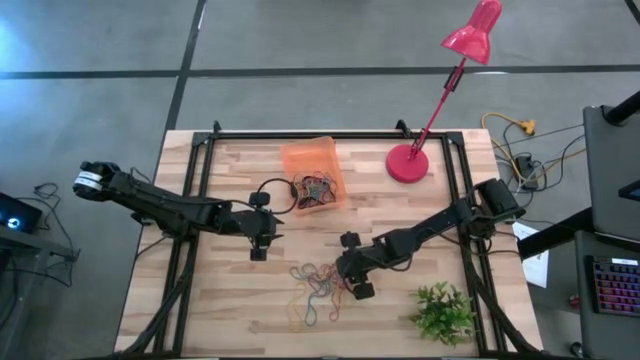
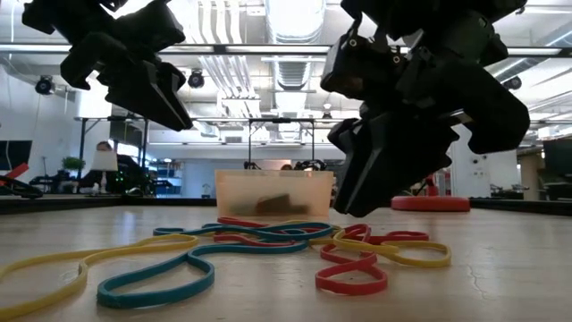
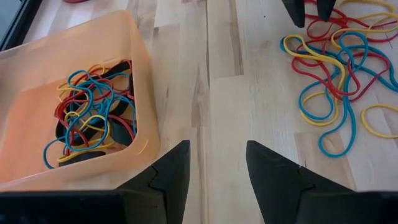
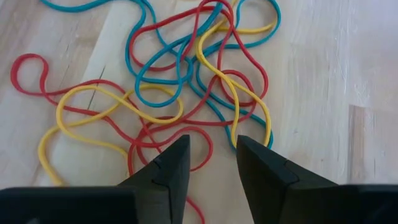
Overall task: Pick and place rubber bands into bin
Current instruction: Put the red rubber band into the orange bin
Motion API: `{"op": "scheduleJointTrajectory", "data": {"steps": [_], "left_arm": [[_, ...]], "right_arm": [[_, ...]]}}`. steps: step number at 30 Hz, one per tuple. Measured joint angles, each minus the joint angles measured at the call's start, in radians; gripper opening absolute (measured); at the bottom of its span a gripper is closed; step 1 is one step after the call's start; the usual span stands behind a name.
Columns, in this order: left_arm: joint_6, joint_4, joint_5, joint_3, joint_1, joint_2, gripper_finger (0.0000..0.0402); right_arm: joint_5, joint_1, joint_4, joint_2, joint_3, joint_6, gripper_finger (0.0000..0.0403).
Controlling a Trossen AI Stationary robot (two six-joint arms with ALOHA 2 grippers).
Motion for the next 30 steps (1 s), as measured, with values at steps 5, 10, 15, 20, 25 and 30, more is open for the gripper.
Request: {"op": "scheduleJointTrajectory", "data": {"steps": [5, 10, 15, 20, 25, 30], "left_arm": [[0.0, 0.0, 0.0, 0.0, 0.0, 0.0, 0.0142], [0.0, 0.0, 0.0, 0.0, 0.0, 0.0, 0.0142], [0.0, 0.0, 0.0, 0.0, 0.0, 0.0, 0.0142], [0.0, 0.0, 0.0, 0.0, 0.0, 0.0, 0.0142], [0.0, -0.003, 0.0, 0.0, 0.0, 0.0, 0.0142], [0.0, -0.003, 0.0, 0.0, 0.0, 0.001, 0.0142]], "right_arm": [[-0.002, 0.0, 0.049, 0.0, -0.025, 0.003, 0.0124], [-0.003, 0.001, 0.087, 0.0, -0.054, 0.015, 0.0127], [-0.004, 0.003, 0.104, 0.0, -0.064, 0.018, 0.0127], [-0.004, 0.005, 0.119, 0.017, -0.067, 0.018, 0.0127], [-0.002, 0.017, 0.161, 0.104, -0.039, 0.021, 0.0127], [0.0, 0.02, 0.16, 0.159, -0.009, 0.032, 0.0122]]}}
